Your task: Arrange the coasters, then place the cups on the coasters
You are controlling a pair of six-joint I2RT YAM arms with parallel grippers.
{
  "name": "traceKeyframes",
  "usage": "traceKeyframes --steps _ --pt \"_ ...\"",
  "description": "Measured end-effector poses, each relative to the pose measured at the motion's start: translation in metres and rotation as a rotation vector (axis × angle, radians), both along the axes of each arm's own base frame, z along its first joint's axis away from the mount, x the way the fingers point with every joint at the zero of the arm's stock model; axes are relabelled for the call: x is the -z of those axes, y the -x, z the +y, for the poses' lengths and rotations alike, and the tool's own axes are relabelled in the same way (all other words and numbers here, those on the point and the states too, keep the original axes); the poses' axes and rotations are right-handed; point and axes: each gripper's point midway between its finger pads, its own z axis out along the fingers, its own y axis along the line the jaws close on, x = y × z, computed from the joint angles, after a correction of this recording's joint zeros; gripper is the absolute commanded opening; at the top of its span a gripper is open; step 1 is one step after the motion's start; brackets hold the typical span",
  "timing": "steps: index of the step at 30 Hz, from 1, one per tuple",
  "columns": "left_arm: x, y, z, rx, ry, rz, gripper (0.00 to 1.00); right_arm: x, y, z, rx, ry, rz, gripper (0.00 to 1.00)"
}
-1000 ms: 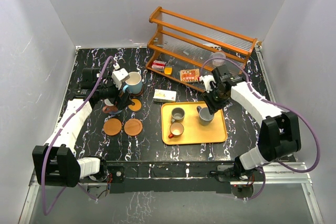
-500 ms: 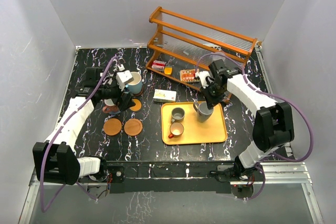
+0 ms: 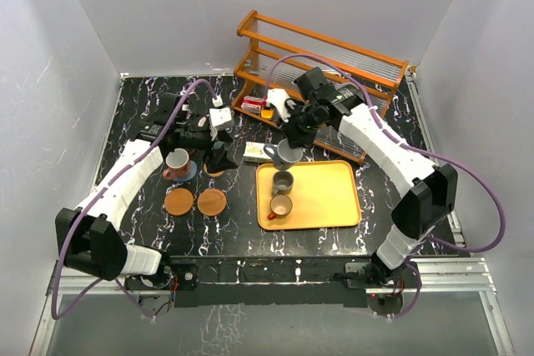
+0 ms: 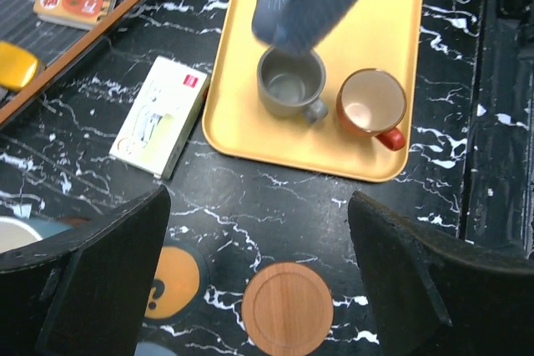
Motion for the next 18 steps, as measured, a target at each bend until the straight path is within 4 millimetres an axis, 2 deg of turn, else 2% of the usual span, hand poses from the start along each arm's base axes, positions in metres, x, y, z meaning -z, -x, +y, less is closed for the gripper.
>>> traceKeyframes --steps 4,9,12,18 --pt "-0.005 0.005 -0.013 0.042 0.027 0.003 0.85 -0.013 0.006 0.035 -0.109 -0.033 -0.021 0.0" --pt "-0.011 0.007 -0.026 0.077 0.072 0.006 0.78 -0.011 0.011 0.062 -0.196 -0.059 0.001 0.0" --pt "-0.016 0.007 -0.032 0.088 0.103 0.009 0.72 -0.005 0.014 0.07 -0.226 -0.063 0.019 0.0" --pt "-0.02 0.012 -0.04 0.117 0.149 0.021 0.62 -0.007 0.022 0.078 -0.26 -0.087 0.031 0.0"
